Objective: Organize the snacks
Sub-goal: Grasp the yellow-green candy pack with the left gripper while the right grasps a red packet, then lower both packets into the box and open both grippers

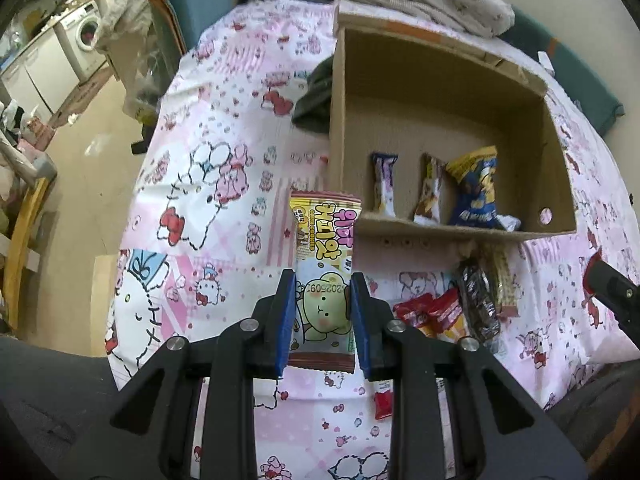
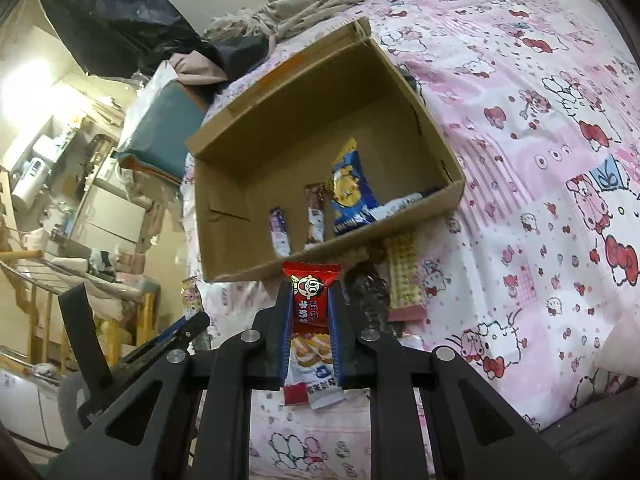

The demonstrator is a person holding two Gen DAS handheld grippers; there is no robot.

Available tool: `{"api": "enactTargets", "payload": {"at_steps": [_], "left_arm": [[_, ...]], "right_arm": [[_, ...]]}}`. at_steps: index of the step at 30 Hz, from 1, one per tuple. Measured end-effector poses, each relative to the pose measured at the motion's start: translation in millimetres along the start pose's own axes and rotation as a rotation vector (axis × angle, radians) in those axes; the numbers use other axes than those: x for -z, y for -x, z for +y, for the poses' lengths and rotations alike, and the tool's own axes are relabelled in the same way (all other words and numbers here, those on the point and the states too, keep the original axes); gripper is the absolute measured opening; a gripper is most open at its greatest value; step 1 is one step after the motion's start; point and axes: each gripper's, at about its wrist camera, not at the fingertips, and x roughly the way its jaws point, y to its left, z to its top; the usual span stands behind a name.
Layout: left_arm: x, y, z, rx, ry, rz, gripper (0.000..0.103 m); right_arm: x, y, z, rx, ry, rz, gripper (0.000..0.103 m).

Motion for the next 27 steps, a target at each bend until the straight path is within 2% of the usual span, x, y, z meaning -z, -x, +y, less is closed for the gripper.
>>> {"api": "enactTargets", "payload": {"at_steps": [7, 12, 17, 27], "left_arm": [[-15, 29, -5, 0.032, 0.006, -0.07, 0.023], [-36, 36, -10, 0.053, -0.002, -0.087, 0.023], [-63, 36, -20, 0.059, -0.049, -0.114, 0.023], [-108, 15, -41, 0.066, -0.097, -0.157, 0.023]], "right_arm": [[-11, 9, 2, -0.042, -0.008, -0.029, 0.017], [-30, 9, 5, -0.05, 0.002, -0.053, 0.017], [-50, 6, 7, -0.065, 0.015, -0.068, 0.017], [-93, -21, 5, -0.012, 0.089, -0.069, 0.017]]}}
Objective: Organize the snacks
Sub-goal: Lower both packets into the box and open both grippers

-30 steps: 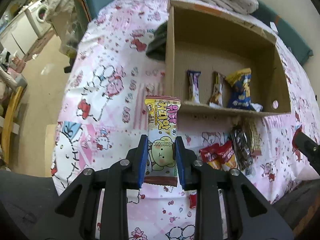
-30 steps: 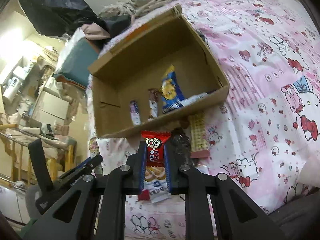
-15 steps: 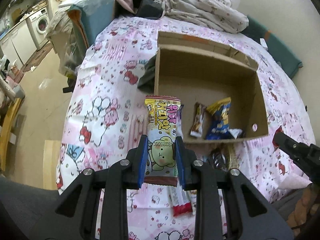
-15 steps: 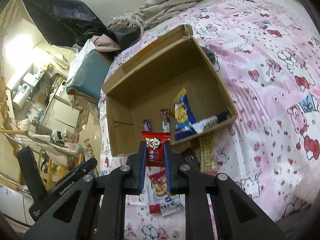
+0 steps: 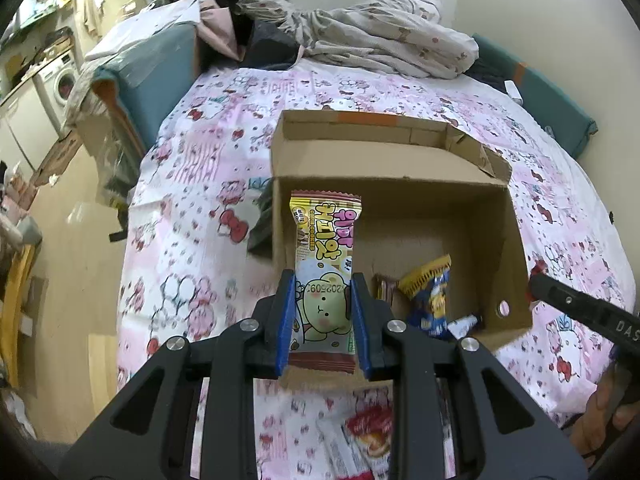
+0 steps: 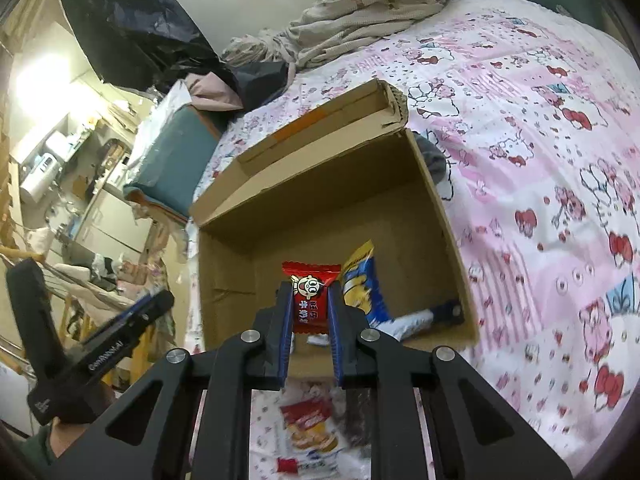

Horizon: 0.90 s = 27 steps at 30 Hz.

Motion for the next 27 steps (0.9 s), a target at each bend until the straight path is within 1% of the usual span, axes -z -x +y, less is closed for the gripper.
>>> {"api": "enactTargets", "payload": {"at_steps": [3, 6, 10, 13, 17, 22, 27], "left_arm": [[-5, -15, -3, 0.012, 0.002, 0.0, 0.023], [-7, -24, -6, 0.009, -0.004, -0.018, 0.023], [-1, -44, -6, 0.047, 0.0, 0.025, 0.023], [6, -55, -9, 0.062, -0.007, 0.047, 0.023], [11, -61, -12, 0.073, -0.003, 0.085, 0.023], [12, -63, -14, 0.066, -0.009, 0.098, 0.023], [11, -62, -15, 0.072, -0.012, 0.104, 0.023]], "right_arm": [[-4, -16, -7, 0.023, -0.014, 0.028, 0.017], [-1, -25, -16, 0.034, -0.039, 0.042, 0.017], [3, -34, -22, 0.049, -0.063, 0.055, 0.017], [6, -43, -25, 0.058, -0.073, 0.086, 0.017], [10, -53, -24, 0.076, -0.052, 0.121, 0.018], [12, -60, -22, 0.08, -0.048, 0.141, 0.021], [13, -60, -19, 0.064, -0.043, 0.131, 0.021]]}}
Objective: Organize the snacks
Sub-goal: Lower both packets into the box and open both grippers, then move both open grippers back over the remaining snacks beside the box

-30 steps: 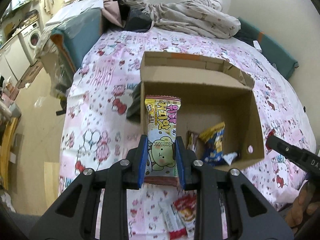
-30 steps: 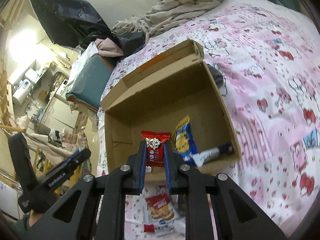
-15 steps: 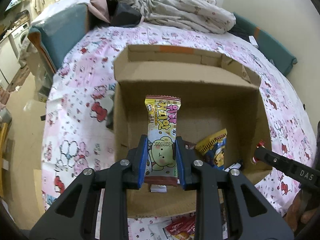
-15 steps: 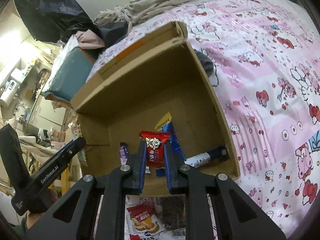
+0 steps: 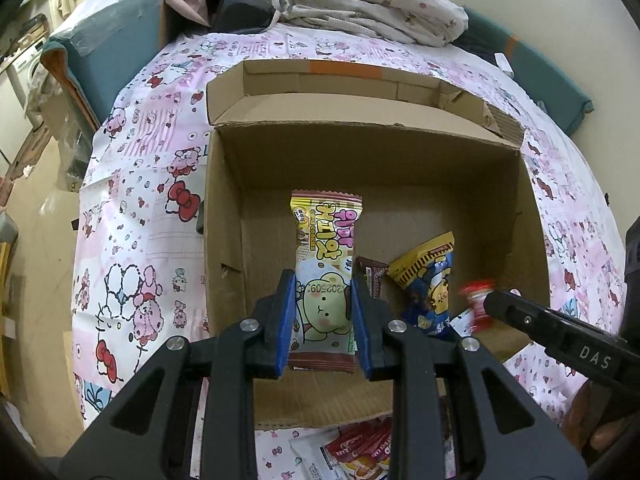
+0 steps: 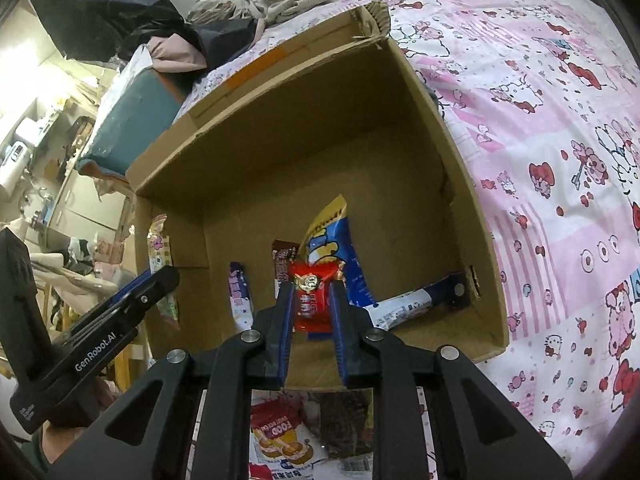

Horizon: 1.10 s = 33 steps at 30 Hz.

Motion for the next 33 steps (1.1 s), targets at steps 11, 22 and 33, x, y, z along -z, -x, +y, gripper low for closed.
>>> {"api": "enactTargets", "payload": {"at_steps": [11, 22, 33], "left_arm": [[2, 2, -3, -0.022, -0.027, -0.01, 0.057], [7, 21, 2, -0.01, -0.016, -0.063, 0.083], [20, 63, 16, -0.003, 0.004, -0.154, 0.093]], "right_arm": [[-3, 13, -1, -0.038, -0.022, -0.071, 0.071], [-4, 28, -6, -0.028, -0.059, -0.115, 0.086], [14, 62, -6, -0.032, -0.075, -0.15, 0.097]]}}
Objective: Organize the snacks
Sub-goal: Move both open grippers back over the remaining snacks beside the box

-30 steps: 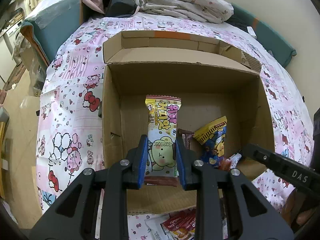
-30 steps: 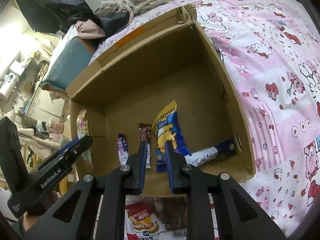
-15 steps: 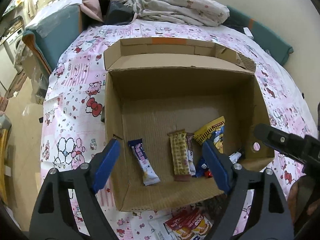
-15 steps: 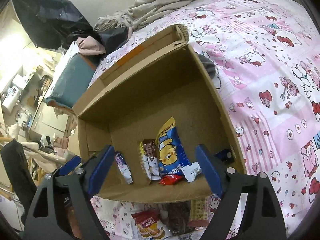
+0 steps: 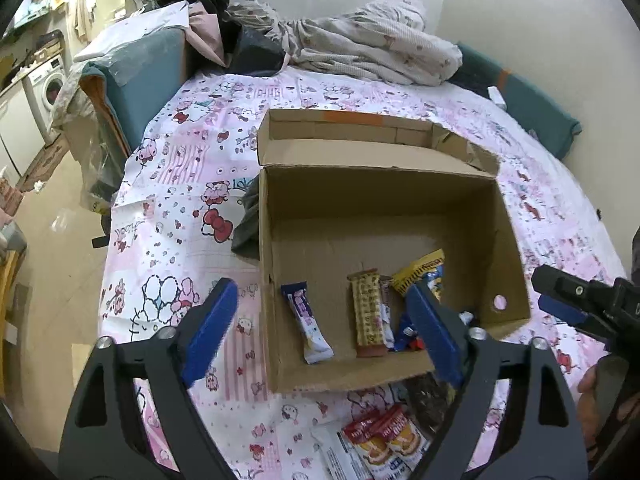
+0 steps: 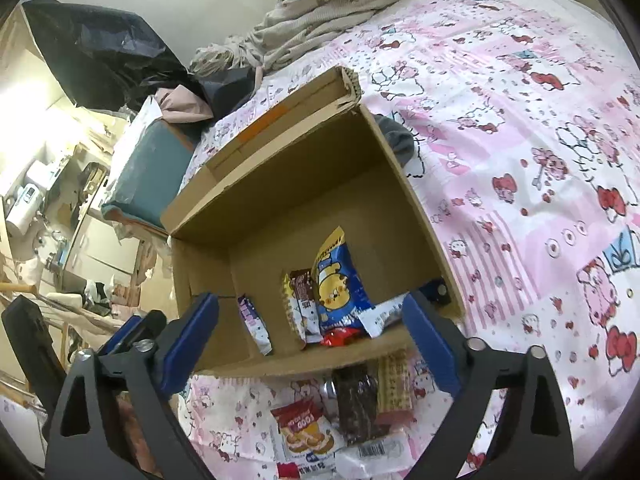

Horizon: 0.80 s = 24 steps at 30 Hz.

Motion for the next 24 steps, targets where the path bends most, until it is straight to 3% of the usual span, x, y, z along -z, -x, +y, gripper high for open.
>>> {"api": "enactTargets", "payload": {"at_steps": [1, 2, 15, 24], "left_arm": [[2, 5, 2, 0.008, 0.004, -0.004, 0.1], [5, 9, 3, 0.006, 0.009, -0.007, 0.102], [48, 21, 27, -0.031, 0.12, 0.13, 0.102], [75, 18, 35, -0.07, 0.167, 0.205, 0.102]], "right_arm": [[2, 4, 0, 0.005, 0.0, -0.002, 0.097], [4, 7, 0, 0.008, 0.0, -0.002, 0.097], [45, 20, -21, 0.054, -0.082, 0.089, 0.097], [73, 15, -32, 0.155, -0.071, 0.168, 0.097]]}}
